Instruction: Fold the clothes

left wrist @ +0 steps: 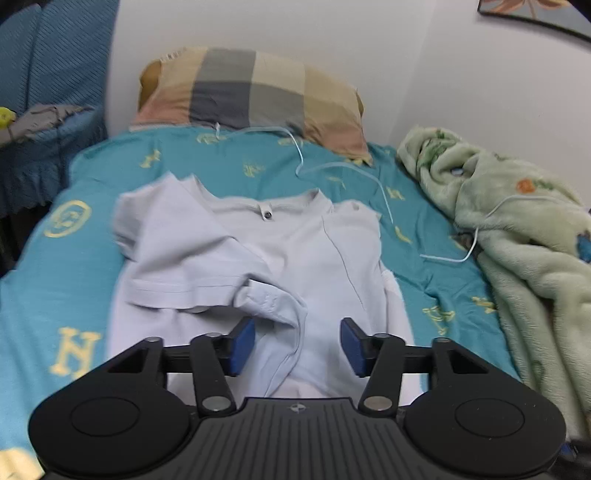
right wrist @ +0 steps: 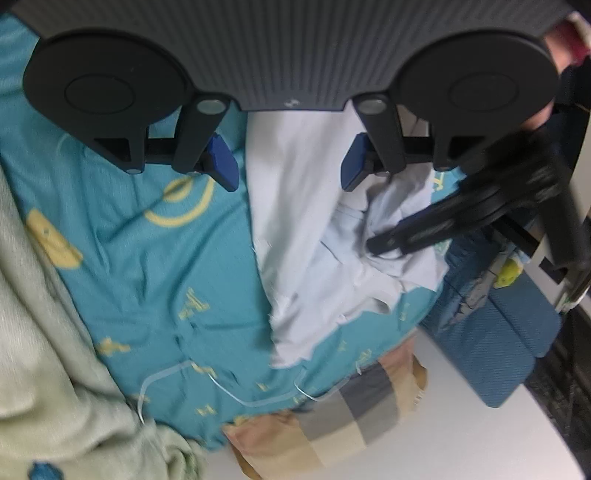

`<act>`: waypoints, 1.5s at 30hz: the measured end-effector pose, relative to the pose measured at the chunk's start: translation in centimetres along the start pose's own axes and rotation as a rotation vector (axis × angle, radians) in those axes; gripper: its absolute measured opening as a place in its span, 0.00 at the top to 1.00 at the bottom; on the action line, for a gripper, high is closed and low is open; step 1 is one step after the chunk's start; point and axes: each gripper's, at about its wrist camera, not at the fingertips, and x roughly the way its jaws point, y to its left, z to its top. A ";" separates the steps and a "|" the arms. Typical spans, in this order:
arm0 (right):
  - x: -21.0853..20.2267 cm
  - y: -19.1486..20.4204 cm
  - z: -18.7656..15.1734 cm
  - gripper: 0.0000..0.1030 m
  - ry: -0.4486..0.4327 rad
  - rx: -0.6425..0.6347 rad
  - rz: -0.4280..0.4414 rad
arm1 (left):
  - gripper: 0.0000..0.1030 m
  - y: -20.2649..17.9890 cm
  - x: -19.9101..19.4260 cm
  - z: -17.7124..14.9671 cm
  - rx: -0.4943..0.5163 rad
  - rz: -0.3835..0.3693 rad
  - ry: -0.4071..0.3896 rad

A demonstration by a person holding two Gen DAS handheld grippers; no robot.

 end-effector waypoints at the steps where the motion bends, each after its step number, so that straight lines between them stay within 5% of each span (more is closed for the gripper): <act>1: -0.3 0.2 0.0 0.37 -0.013 -0.013 0.008 | 0.43 0.1 -1.5 -0.3 0.002 0.006 -0.005; 13: -3.4 3.3 -1.2 0.37 -0.109 -0.175 0.053 | 0.42 0.6 -17.0 -5.1 -0.016 0.069 -0.062; 26: -2.6 7.0 -0.9 0.38 -0.121 -0.318 0.091 | 0.39 3.9 -19.5 -6.9 -0.076 0.067 -0.102; 32: 4.2 11.7 1.7 0.38 -0.160 -0.430 0.163 | 0.38 6.2 -18.7 -6.7 -0.086 0.053 -0.093; 39: 15.1 17.1 1.5 0.40 -0.098 -0.663 0.175 | 0.38 10.5 -16.8 -7.3 -0.146 -0.005 -0.068; 45: 20.9 20.1 1.0 0.41 -0.048 -0.821 0.052 | 0.38 11.2 -14.5 -7.8 -0.150 -0.052 -0.028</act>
